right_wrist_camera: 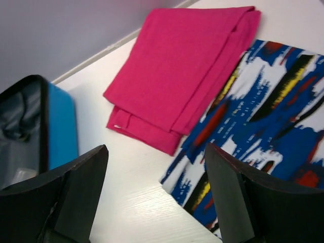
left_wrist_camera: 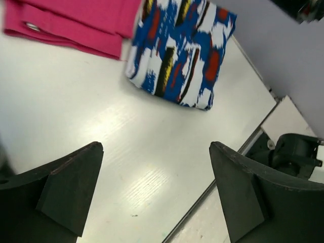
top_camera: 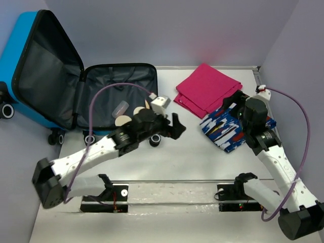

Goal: Pack the luggage

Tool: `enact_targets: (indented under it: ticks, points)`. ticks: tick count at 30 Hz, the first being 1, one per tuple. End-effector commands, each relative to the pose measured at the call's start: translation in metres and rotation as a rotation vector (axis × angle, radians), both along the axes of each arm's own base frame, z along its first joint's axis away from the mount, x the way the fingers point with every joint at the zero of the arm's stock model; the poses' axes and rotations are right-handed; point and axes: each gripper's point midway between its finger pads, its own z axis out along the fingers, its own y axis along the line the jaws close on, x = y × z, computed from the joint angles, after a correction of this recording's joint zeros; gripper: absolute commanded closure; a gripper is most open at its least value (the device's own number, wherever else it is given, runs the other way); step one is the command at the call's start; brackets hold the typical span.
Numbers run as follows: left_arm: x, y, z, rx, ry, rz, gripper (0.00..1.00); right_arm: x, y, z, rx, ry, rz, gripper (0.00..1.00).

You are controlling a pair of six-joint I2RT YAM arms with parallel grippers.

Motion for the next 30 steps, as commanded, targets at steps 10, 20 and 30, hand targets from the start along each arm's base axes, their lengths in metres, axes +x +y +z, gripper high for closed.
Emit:
enact_targets:
  ticks: [10, 20, 30]
  points:
    - [0.054, -0.137, -0.088, 0.223, 0.01, -0.115, 0.01, -0.038, -0.059, -0.032, -0.057, 0.07, -0.204, 0.06]
    - [0.108, -0.188, -0.14, 0.25, 0.099, -0.205, 0.03, -0.051, -0.061, -0.042, -0.053, 0.087, -0.196, 0.07]
    - [0.101, -0.202, -0.186, 0.239, 0.175, -0.295, 0.55, -0.053, -0.055, -0.065, -0.017, 0.141, -0.187, 0.12]
